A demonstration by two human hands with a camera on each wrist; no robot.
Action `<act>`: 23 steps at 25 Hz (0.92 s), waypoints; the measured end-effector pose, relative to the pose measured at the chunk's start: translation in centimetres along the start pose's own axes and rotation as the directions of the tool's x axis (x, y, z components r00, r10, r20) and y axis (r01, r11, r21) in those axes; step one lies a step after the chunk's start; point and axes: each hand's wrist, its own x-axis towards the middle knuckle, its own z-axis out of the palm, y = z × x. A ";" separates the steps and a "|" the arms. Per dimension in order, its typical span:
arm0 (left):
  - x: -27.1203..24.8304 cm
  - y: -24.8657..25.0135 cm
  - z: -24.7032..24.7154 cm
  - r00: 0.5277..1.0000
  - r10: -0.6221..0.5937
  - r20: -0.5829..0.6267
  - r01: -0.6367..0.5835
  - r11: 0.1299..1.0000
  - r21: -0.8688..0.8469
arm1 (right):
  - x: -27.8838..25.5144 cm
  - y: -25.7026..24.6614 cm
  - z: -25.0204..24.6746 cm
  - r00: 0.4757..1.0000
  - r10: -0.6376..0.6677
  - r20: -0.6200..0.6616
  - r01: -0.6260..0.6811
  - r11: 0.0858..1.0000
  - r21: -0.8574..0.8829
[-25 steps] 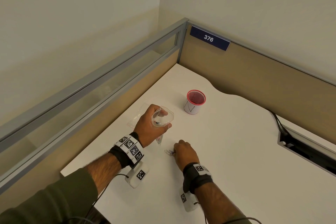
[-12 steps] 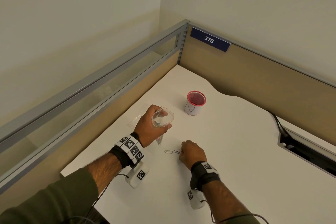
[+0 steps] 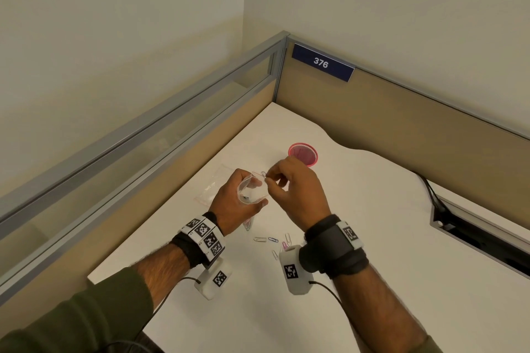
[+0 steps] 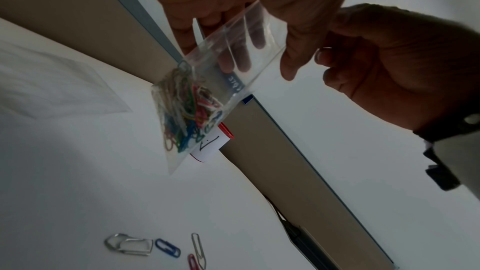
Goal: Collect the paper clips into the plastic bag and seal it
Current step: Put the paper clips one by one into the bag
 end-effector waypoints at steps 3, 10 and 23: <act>0.0 0.3 0.0 1.000 0.006 0.003 -0.006 1.000 -0.011 | 0.2 0.2 0.1 1.000 -0.012 0.019 0.013 0.998 -0.062; -0.2 0.2 -1.0 1.000 -0.012 -0.022 0.011 0.999 -0.035 | -2.6 9.6 4.0 0.854 0.440 0.278 -0.358 0.884 -0.299; -0.2 0.1 -1.0 0.999 -0.025 -0.027 0.024 0.999 -0.035 | -4.2 10.6 10.6 0.701 0.521 0.486 -0.278 0.828 -0.487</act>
